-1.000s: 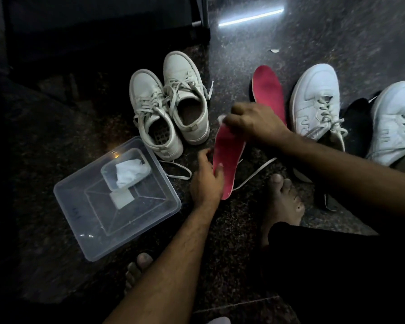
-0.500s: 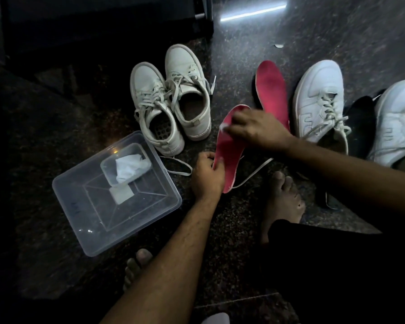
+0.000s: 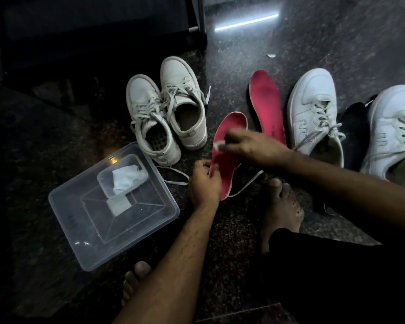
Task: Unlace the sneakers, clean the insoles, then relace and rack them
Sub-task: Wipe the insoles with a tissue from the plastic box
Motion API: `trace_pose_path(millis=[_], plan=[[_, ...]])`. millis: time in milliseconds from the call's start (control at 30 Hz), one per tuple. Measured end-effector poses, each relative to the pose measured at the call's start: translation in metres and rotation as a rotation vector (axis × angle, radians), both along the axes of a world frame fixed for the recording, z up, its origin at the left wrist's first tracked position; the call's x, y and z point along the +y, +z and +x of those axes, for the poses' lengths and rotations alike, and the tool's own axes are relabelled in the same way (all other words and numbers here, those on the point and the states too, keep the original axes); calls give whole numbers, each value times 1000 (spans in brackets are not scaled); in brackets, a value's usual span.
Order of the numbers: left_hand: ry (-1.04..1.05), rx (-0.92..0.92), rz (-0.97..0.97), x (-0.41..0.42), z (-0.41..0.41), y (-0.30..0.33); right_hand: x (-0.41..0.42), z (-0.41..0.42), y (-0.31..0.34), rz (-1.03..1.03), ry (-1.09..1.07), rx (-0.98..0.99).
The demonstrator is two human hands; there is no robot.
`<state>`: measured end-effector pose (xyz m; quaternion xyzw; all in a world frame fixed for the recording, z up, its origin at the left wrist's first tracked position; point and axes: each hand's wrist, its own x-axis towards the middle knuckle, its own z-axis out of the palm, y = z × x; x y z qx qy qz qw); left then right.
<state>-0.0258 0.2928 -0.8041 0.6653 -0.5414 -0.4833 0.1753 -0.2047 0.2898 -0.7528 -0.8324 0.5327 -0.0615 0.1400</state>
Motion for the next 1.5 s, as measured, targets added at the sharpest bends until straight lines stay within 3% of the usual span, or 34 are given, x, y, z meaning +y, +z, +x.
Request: trace_pose_path(millis=[100, 333, 567, 800, 1000, 1233, 1300, 1367, 1433, 1500], plan=[[-9, -11, 1, 0, 0, -2, 17, 4, -8, 28, 194, 42], [3, 6, 41, -3, 1, 2, -25, -40, -12, -18, -269, 54], [-10, -30, 6, -1, 0, 1, 8, 2, -13, -11, 263, 60], [-31, -23, 12, -1, 2, 7, -40, -16, -7, -18, -184, 144], [-79, -139, -20, -2, 1, 7, -4, 18, -10, -21, 216, 97], [-43, -86, -19, 0, 0, 8, -36, -21, -12, -82, -317, 143], [-29, -73, -25, 0, -1, 7, -22, -18, -9, -21, -182, 134], [-23, -79, -30, 0, -2, 6, 2, -9, -3, -9, 108, 52], [-27, -118, -37, -1, -3, 6, 21, -7, -4, -37, 337, 109], [-33, -138, -54, 1, -3, 7, 22, -18, -8, -65, 286, 160]])
